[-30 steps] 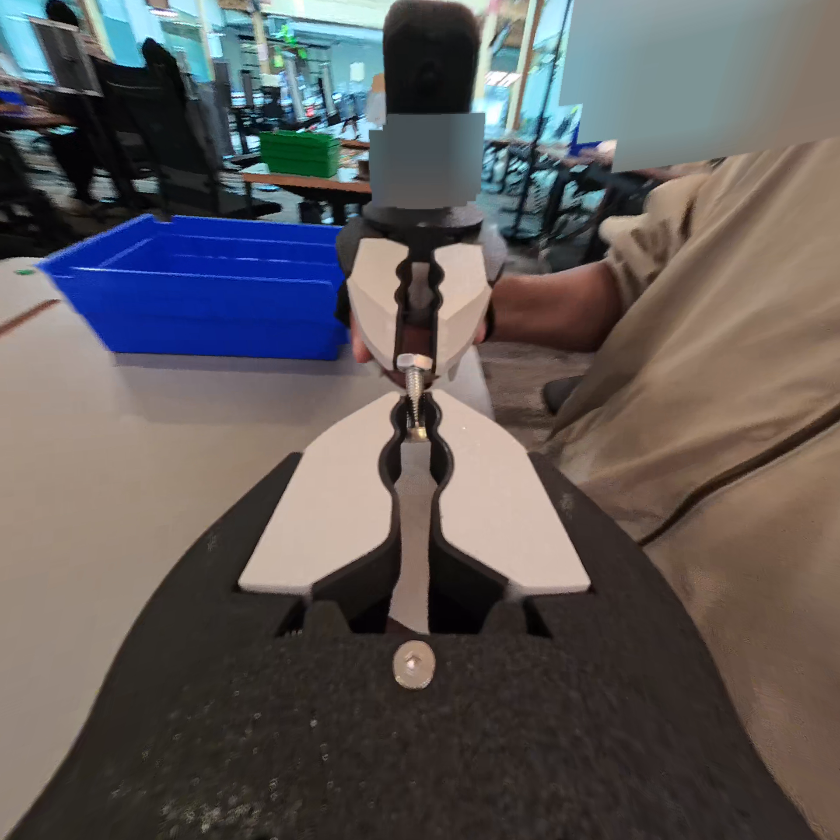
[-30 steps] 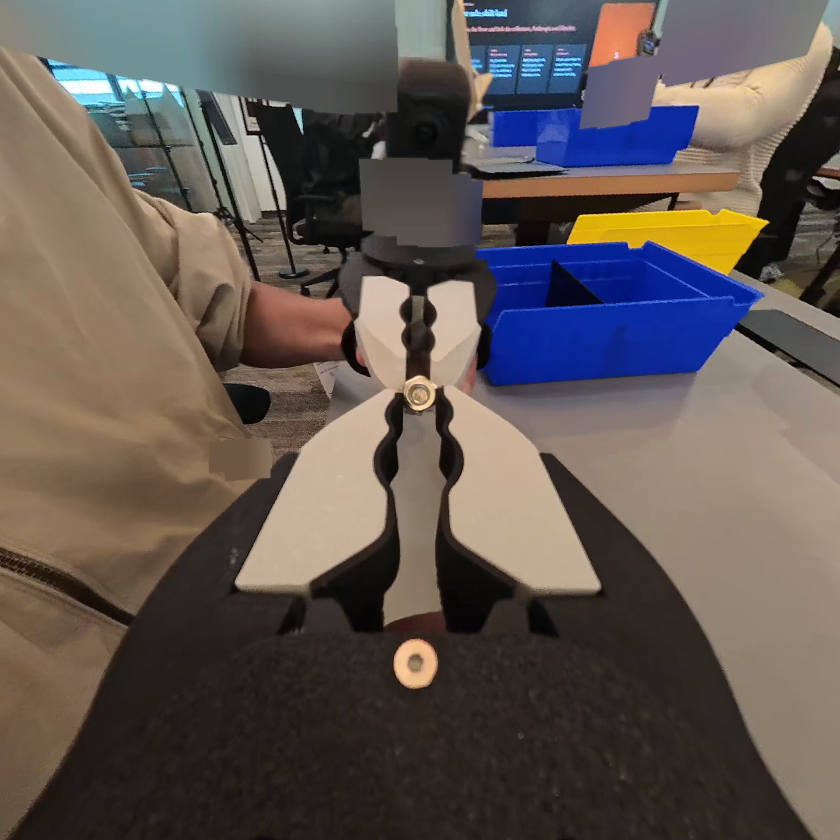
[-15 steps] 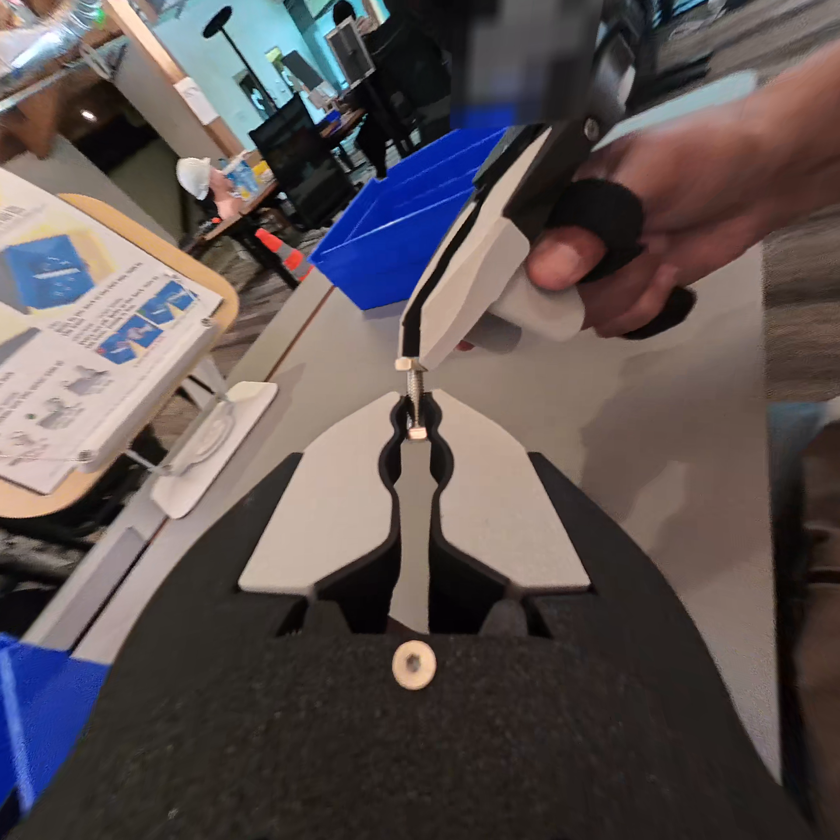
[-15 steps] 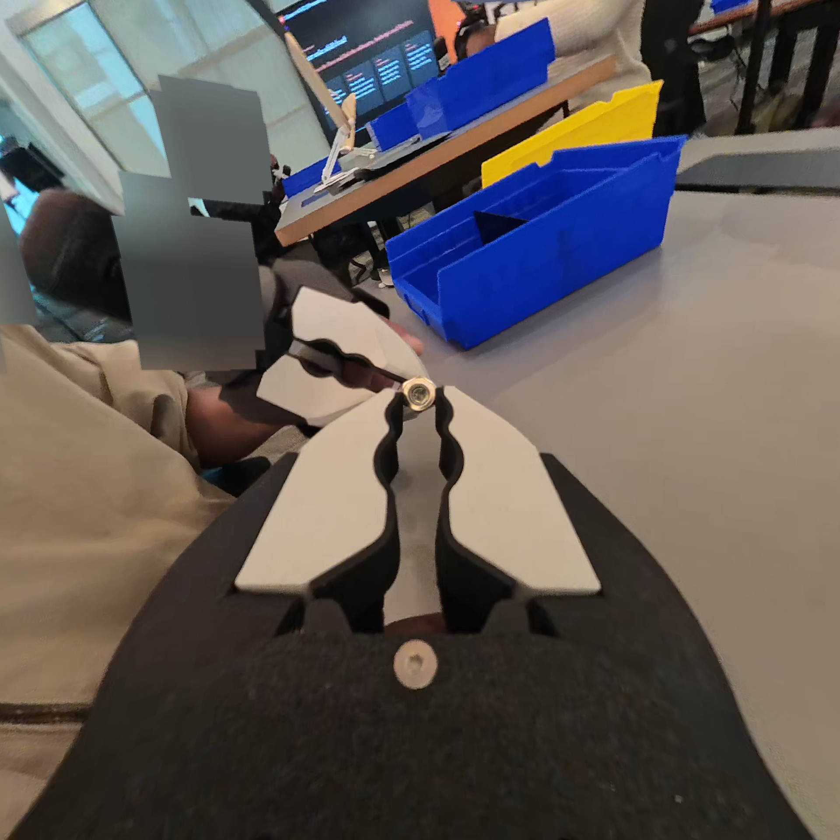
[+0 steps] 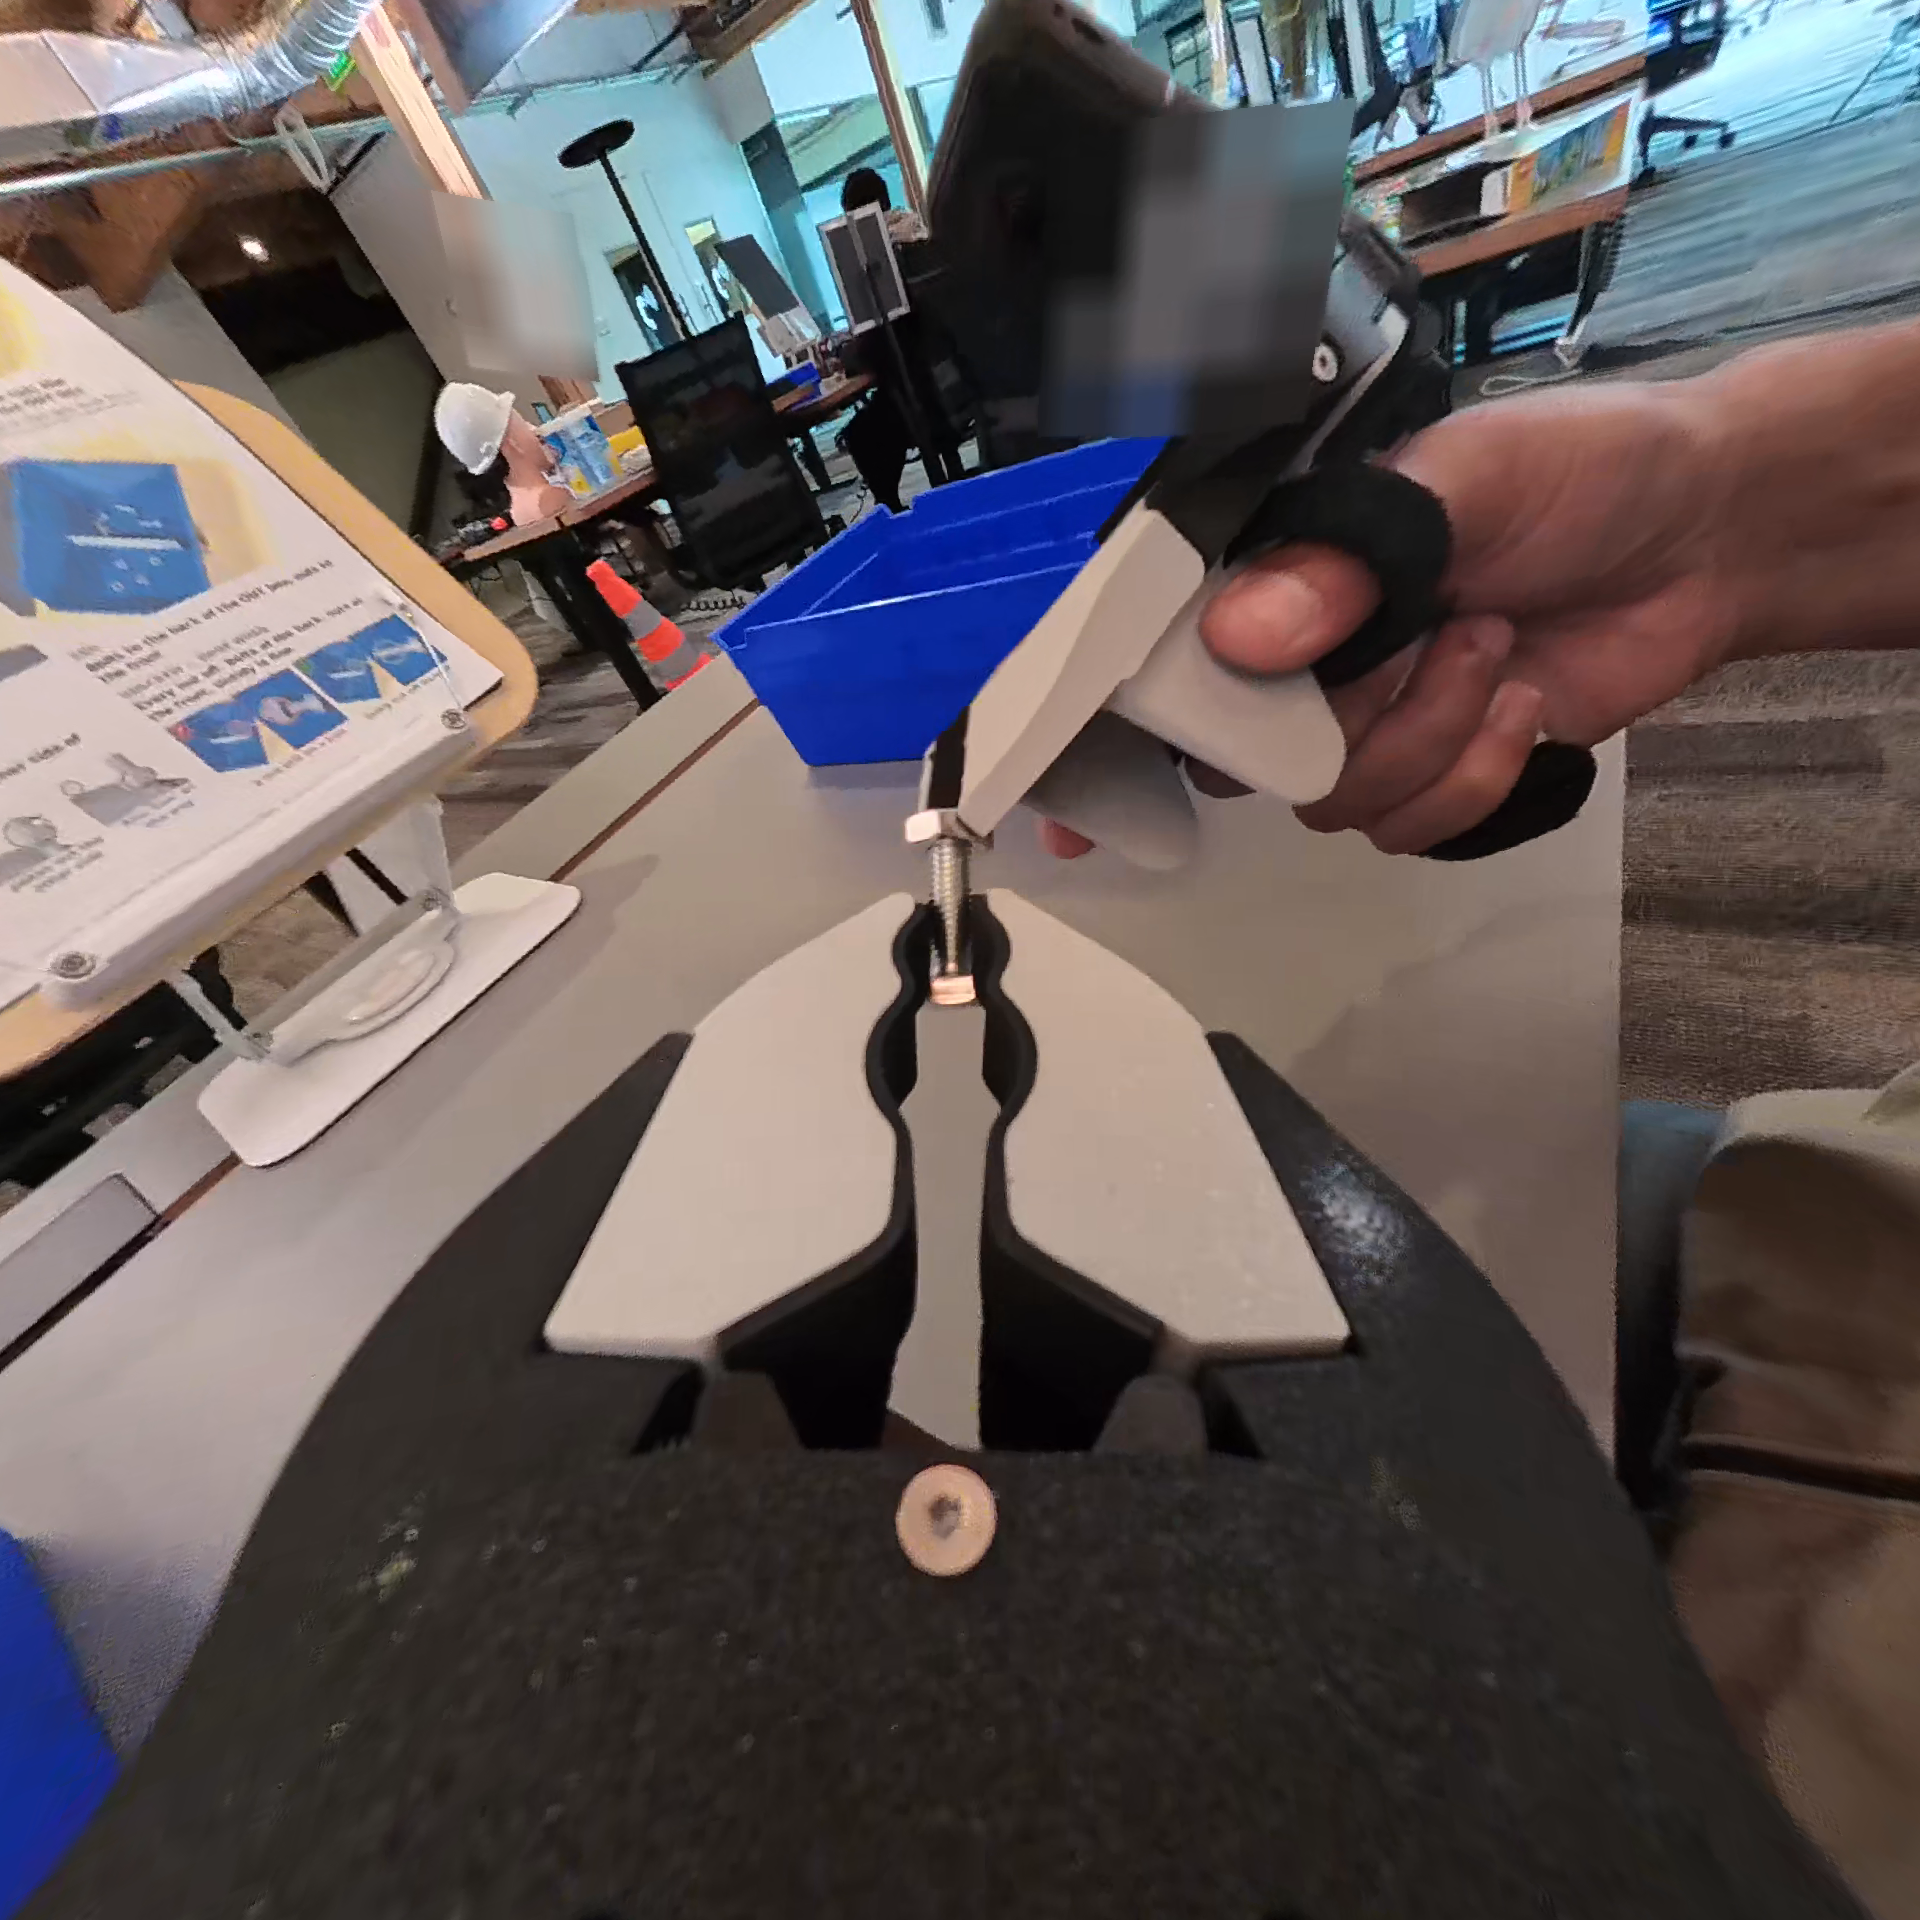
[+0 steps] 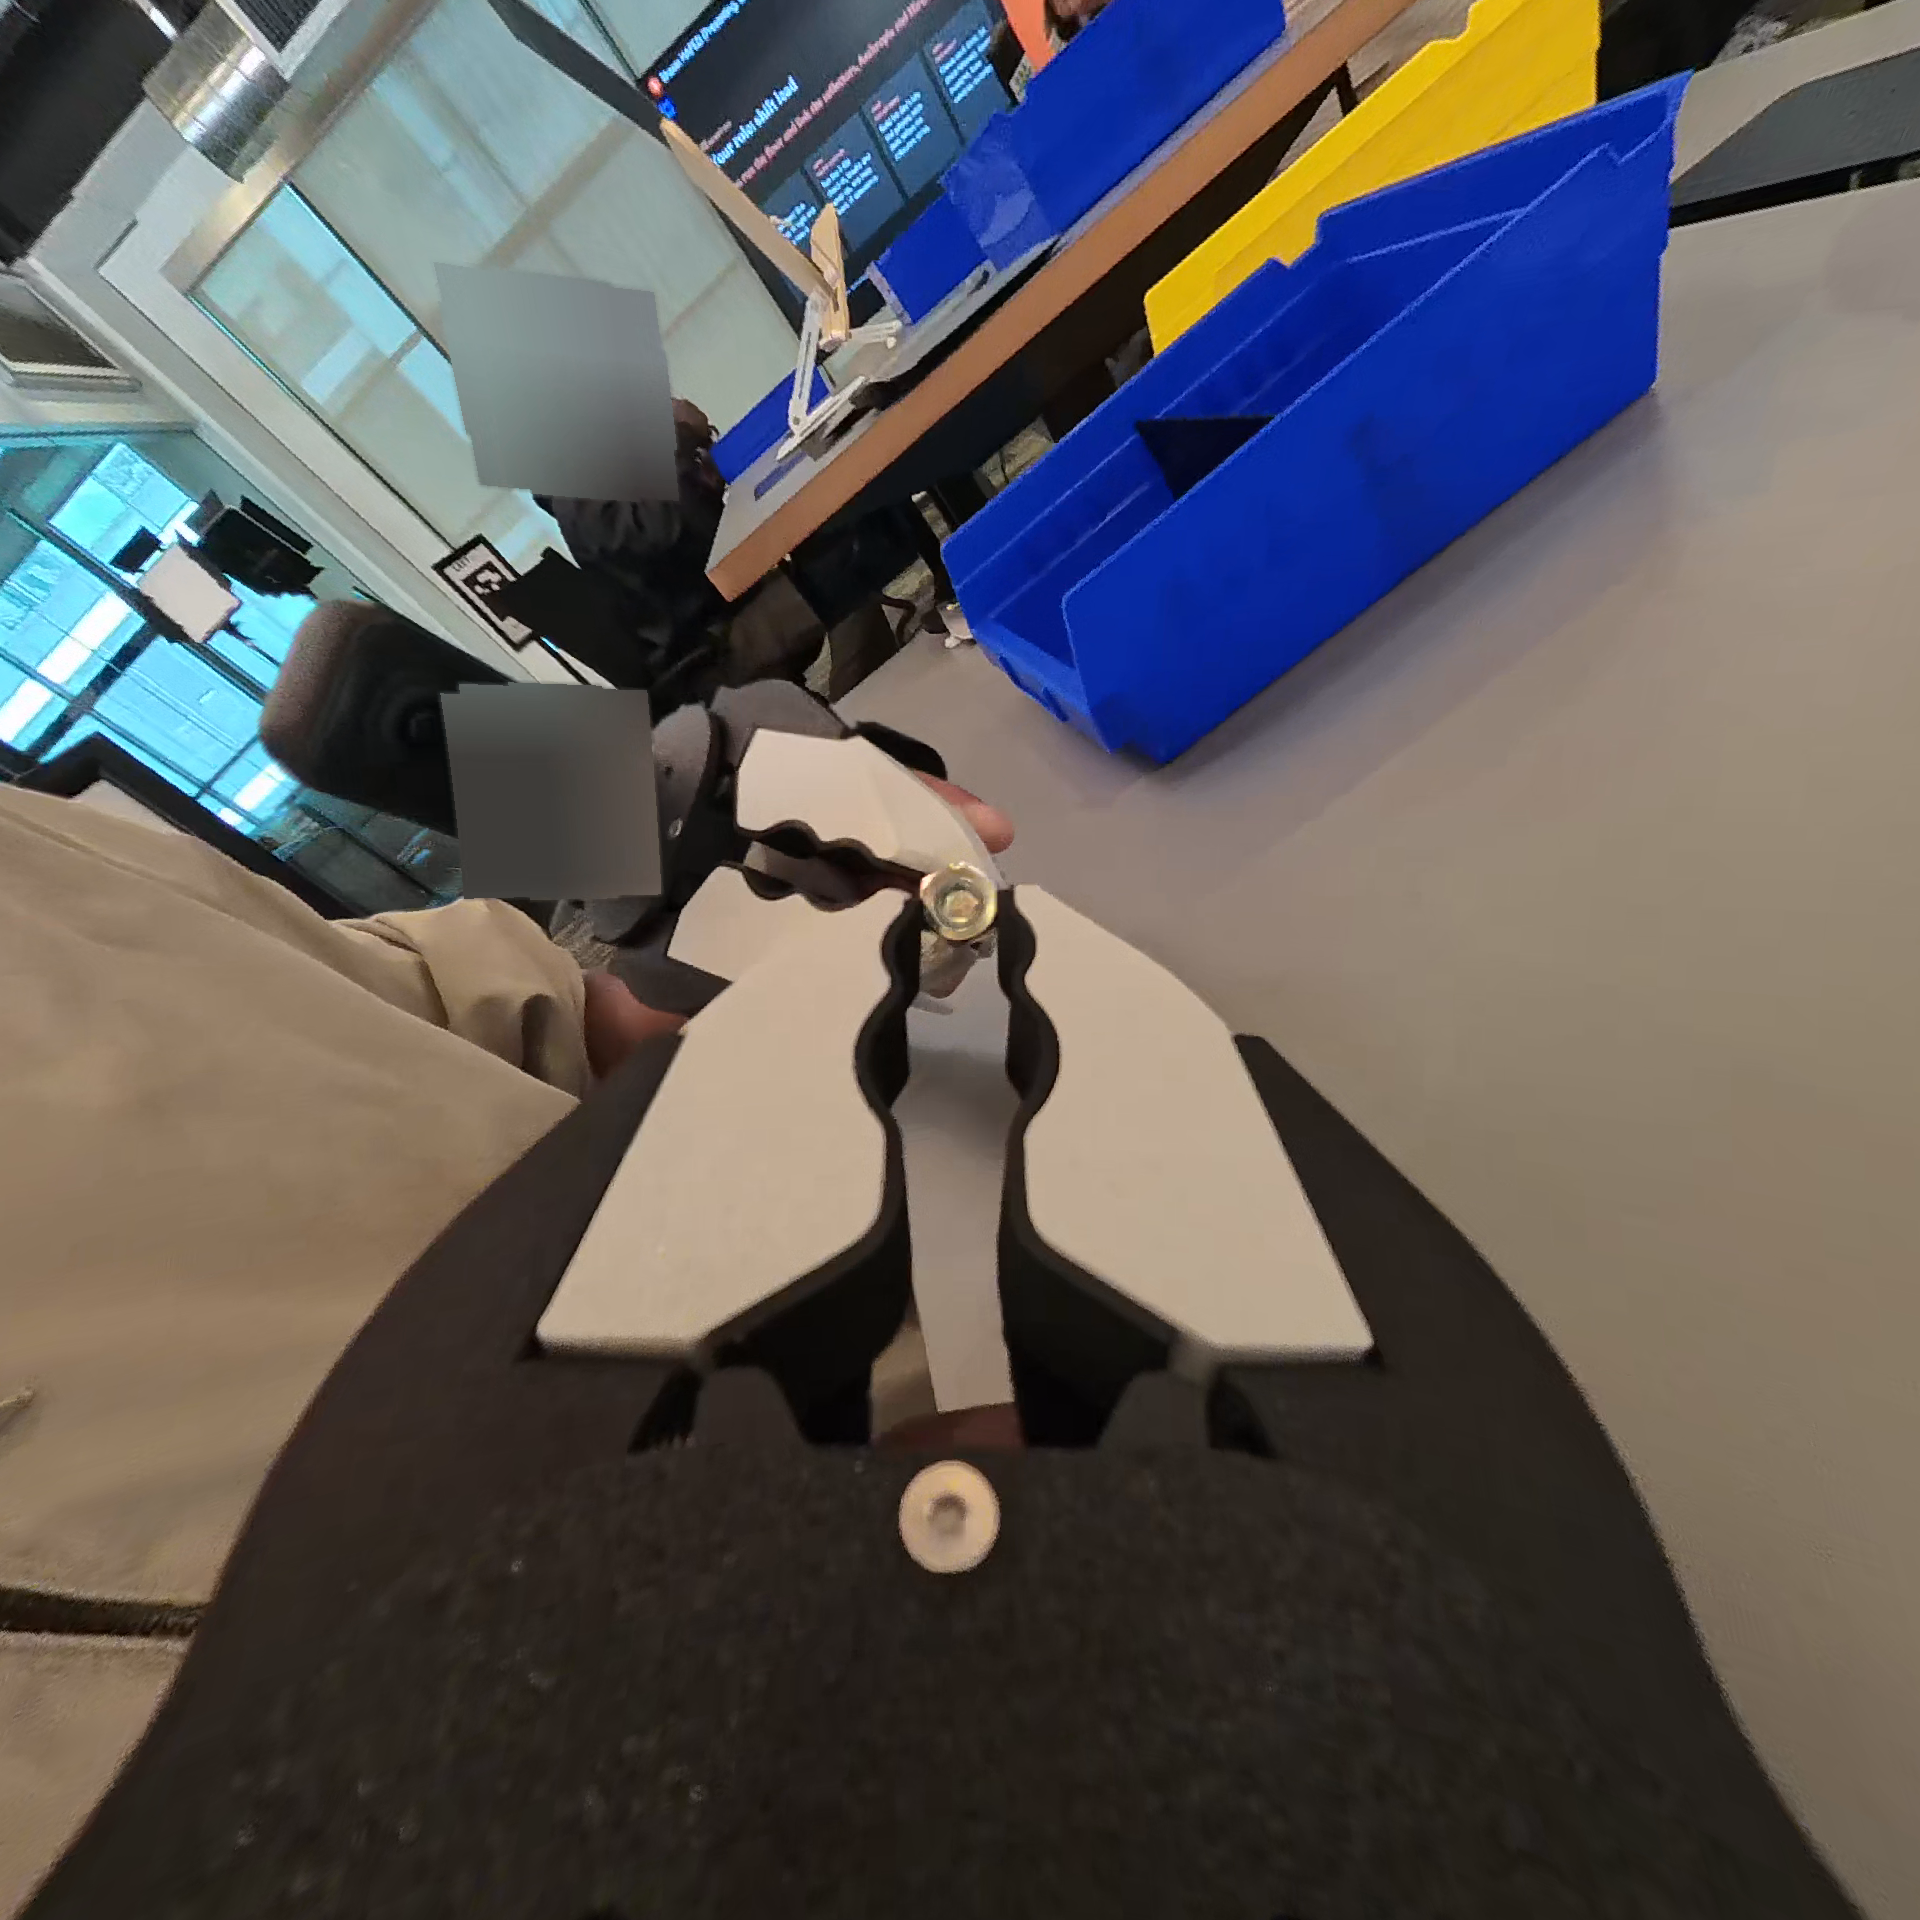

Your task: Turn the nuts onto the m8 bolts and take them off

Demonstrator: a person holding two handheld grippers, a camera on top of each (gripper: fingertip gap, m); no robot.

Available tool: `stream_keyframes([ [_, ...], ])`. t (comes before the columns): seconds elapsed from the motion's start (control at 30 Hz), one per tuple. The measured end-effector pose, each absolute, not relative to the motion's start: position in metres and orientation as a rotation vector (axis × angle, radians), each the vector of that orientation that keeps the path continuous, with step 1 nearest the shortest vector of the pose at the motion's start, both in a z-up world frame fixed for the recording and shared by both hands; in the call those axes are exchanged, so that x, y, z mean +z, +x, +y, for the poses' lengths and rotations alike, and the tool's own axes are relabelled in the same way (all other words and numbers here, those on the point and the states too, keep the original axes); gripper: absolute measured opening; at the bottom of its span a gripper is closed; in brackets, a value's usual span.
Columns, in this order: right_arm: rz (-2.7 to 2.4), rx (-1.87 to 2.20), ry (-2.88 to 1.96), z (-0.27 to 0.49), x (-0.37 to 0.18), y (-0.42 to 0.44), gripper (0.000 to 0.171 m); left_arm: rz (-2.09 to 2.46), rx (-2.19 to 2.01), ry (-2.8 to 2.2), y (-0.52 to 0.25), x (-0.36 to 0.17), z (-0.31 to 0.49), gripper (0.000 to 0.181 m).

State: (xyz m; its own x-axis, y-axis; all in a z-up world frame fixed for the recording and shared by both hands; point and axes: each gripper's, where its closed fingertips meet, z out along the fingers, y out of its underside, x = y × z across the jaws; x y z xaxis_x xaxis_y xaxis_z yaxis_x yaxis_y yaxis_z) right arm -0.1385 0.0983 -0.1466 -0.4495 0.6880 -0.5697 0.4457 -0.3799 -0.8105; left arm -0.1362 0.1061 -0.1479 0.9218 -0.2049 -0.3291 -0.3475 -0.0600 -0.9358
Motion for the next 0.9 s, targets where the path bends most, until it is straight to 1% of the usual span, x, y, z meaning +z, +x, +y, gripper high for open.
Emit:
stream_keyframes([
  [0.1, -1.611, 1.937, -1.582, 0.099, -0.145, -0.142, 0.014, 0.421, 0.241, -1.620, -0.142, -0.147, 0.108, 0.007],
  [0.23, -1.558, 1.898, -1.641, 0.101, -0.145, -0.145, 0.014, 0.454, 0.625, -1.590, -0.146, -0.145, 0.108, 0.007],
  [0.37, -1.415, 1.930, -1.793, 0.105, -0.150, -0.148, 0.014, 0.458, 0.755, -1.604, -0.148, -0.148, 0.109, 0.007],
  [0.57, -1.380, 1.906, -1.879, 0.108, -0.157, -0.149, 0.014, 0.428, 0.620, -1.665, -0.148, -0.157, 0.111, 0.007],
  [0.73, -1.357, 1.921, -1.941, 0.109, -0.162, -0.153, 0.016, 0.431, 0.692, -1.685, -0.153, -0.161, 0.114, 0.007],
  [0.8, -1.358, 1.971, -1.966, 0.105, -0.165, -0.153, 0.015, 0.428, 0.714, -1.702, -0.159, -0.163, 0.114, 0.007],
  [0.83, -1.359, 2.024, -1.967, 0.100, -0.165, -0.152, 0.010, 0.419, 0.716, -1.704, -0.161, -0.163, 0.114, 0.007],
  [0.9, -1.328, 2.085, -1.950, 0.098, -0.162, -0.152, 0.006, 0.435, 0.693, -1.709, -0.160, -0.164, 0.113, 0.007],
])
